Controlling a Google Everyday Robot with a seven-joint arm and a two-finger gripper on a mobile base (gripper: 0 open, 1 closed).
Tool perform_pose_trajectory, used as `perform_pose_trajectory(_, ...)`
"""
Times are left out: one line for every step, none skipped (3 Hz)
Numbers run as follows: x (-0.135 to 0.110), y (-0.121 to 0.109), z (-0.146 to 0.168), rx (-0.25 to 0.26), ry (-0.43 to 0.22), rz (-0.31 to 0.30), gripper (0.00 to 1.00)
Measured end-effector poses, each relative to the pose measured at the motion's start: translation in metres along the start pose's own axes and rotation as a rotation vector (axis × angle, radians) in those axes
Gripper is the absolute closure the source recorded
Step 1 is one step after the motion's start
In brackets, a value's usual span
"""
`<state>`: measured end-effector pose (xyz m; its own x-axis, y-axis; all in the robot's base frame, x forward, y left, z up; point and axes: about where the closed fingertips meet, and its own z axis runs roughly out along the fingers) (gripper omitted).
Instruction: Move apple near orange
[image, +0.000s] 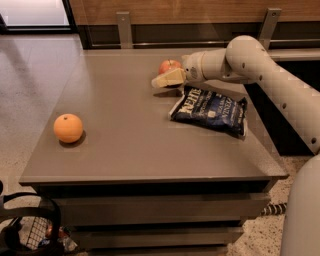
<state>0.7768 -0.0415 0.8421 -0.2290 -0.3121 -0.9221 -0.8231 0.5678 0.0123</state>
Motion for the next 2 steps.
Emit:
perform_pose_trajectory(0.0002,0.0019,0.003,-0.005,0.001,0.0,0.18)
perform_pose_trajectory(0.0004,0.0033,0.0052,-0.009,0.002,0.0,0.4)
